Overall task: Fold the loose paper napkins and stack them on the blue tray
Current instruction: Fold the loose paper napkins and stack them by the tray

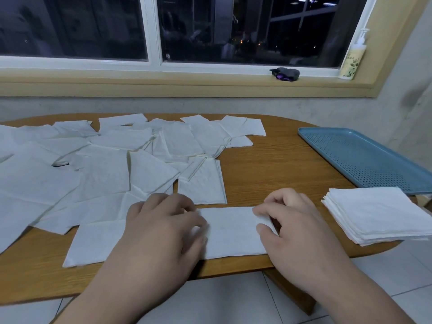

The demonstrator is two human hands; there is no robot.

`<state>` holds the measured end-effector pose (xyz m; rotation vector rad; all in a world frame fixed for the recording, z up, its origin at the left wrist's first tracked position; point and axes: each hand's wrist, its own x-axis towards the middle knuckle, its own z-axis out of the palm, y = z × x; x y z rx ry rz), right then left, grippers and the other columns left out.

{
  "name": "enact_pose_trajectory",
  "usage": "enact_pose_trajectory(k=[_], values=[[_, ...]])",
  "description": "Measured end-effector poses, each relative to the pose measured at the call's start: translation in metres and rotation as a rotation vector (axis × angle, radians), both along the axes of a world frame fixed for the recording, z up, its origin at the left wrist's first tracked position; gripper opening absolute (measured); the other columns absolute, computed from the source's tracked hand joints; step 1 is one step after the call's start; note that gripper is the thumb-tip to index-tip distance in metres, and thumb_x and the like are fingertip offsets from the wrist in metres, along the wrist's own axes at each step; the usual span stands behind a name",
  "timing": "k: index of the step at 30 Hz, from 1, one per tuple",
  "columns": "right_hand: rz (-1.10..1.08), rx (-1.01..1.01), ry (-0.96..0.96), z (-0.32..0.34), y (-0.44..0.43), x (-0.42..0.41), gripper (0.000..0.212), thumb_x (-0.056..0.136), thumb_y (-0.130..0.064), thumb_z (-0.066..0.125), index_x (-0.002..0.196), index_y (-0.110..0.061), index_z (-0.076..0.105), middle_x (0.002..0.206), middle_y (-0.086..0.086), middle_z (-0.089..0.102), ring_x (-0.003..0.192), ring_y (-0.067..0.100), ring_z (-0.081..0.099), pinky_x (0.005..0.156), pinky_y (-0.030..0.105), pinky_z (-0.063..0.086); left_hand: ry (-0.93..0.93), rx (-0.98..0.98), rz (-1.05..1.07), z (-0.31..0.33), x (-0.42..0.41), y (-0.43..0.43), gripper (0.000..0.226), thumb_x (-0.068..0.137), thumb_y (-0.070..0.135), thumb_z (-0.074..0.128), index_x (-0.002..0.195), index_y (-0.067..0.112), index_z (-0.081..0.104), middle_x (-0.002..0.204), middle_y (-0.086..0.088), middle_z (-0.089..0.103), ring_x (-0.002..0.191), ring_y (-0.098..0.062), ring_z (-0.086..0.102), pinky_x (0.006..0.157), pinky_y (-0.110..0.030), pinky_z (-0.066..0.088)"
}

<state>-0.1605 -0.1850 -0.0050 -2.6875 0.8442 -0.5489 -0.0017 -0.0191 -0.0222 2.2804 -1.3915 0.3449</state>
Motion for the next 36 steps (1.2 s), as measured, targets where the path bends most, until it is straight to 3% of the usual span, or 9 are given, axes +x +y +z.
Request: enact_pose_trajectory(k=[5, 11, 16, 23, 28, 33, 36], values=[[0.051, 0.002, 0.008, 0.001, 0.000, 0.001, 0.028, 0.100, -0.029, 0.048, 0.117, -0.038, 0.067, 0.108, -0.030, 0.050, 0.108, -0.008, 0.031, 0.099, 0.019, 0.033, 0.030, 0.032, -0.045, -0.001, 0.001, 0.003, 0.019, 0.080, 0.052, 0.049, 0.085, 0.047, 0.067, 0.086, 0.031, 0.055, 0.089, -0.001, 0.051, 0.083, -0.032, 0.033], [0.067, 0.006, 0.004, -0.001, 0.001, 0.002, 0.027, 0.100, -0.028, 0.049, 0.116, -0.039, 0.067, 0.107, -0.031, 0.050, 0.108, -0.008, 0.033, 0.098, 0.018, 0.032, 0.047, 0.030, -0.059, 0.000, 0.001, 0.013, 0.020, 0.077, 0.054, 0.052, 0.086, 0.046, 0.067, 0.084, 0.030, 0.054, 0.089, -0.001, 0.052, 0.085, -0.029, 0.027], [0.051, 0.042, -0.036, -0.004, 0.000, 0.003, 0.026, 0.098, -0.024, 0.052, 0.112, -0.038, 0.069, 0.103, -0.032, 0.053, 0.110, -0.006, 0.041, 0.092, 0.014, 0.038, 0.052, -0.014, -0.035, 0.000, 0.002, 0.017, 0.020, 0.078, 0.053, 0.050, 0.084, 0.045, 0.068, 0.091, 0.031, 0.057, 0.095, 0.000, 0.049, 0.083, -0.028, 0.025], [0.046, 0.111, -0.077, 0.001, -0.004, 0.001, 0.019, 0.097, -0.030, 0.054, 0.099, -0.041, 0.070, 0.099, -0.033, 0.055, 0.107, -0.012, 0.043, 0.078, 0.003, 0.034, 0.125, -0.046, 0.009, 0.004, 0.006, 0.019, 0.024, 0.084, 0.055, 0.047, 0.085, 0.044, 0.068, 0.092, 0.031, 0.057, 0.096, 0.000, 0.049, 0.086, -0.030, 0.029], [0.026, 0.205, -0.164, 0.019, -0.003, 0.017, 0.016, 0.094, -0.029, 0.060, 0.095, -0.040, 0.071, 0.100, -0.030, 0.058, 0.097, -0.007, 0.052, 0.073, 0.013, 0.038, 0.176, -0.078, 0.066, 0.010, 0.014, 0.018, 0.042, 0.080, 0.060, 0.031, 0.089, 0.044, 0.069, 0.095, 0.029, 0.057, 0.102, 0.000, 0.046, 0.091, -0.027, 0.026], [0.094, 0.183, -0.066, 0.049, -0.001, 0.067, 0.016, 0.096, -0.033, 0.057, 0.102, -0.043, 0.067, 0.102, -0.030, 0.055, 0.096, -0.009, 0.049, 0.072, 0.009, 0.035, 0.208, -0.143, 0.157, 0.018, 0.022, 0.020, 0.033, 0.079, 0.056, 0.038, 0.086, 0.044, 0.068, 0.096, 0.029, 0.056, 0.101, 0.003, 0.041, 0.088, -0.024, 0.022], [0.089, 0.169, -0.003, 0.056, -0.007, 0.109, 0.017, 0.094, -0.029, 0.056, 0.099, -0.036, 0.071, 0.097, -0.026, 0.060, 0.089, -0.004, 0.055, 0.070, 0.013, 0.040, 0.220, -0.154, 0.198, 0.021, 0.028, 0.024, 0.034, 0.083, 0.056, 0.036, 0.094, 0.044, 0.066, 0.101, 0.030, 0.053, 0.103, 0.005, 0.037, 0.088, -0.022, 0.019]])
